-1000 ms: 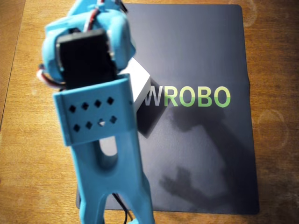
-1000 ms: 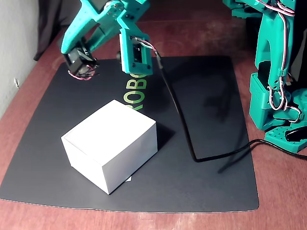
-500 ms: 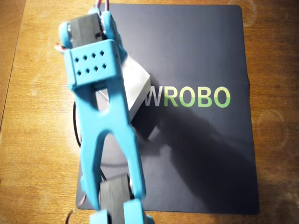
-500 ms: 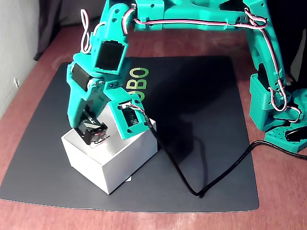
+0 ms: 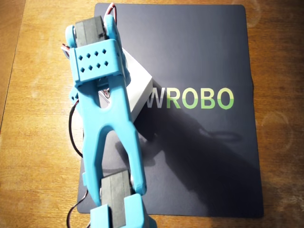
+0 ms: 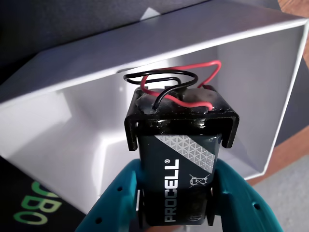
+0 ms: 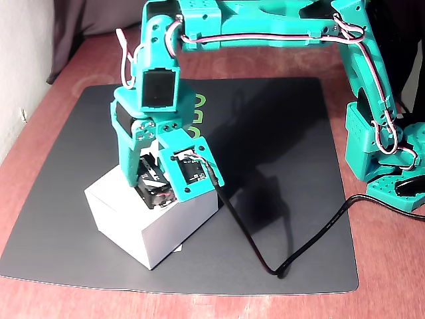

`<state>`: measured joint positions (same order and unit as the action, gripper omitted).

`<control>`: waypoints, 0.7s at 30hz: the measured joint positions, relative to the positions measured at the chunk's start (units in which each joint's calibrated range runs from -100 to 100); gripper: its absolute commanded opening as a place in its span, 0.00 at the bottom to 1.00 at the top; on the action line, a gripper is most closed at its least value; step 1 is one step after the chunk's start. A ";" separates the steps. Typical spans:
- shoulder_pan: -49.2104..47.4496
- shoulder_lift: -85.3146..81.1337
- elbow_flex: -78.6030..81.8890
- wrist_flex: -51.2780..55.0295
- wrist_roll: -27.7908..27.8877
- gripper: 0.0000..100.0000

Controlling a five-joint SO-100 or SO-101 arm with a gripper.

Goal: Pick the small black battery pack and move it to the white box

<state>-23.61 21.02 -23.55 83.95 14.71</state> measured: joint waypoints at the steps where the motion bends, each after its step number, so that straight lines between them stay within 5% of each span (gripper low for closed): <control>1: 0.00 0.00 0.00 0.00 0.00 0.11; 21: 3.09 8.64 0.00 -4.54 -4.31 0.11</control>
<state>-20.52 29.66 -23.55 79.42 10.40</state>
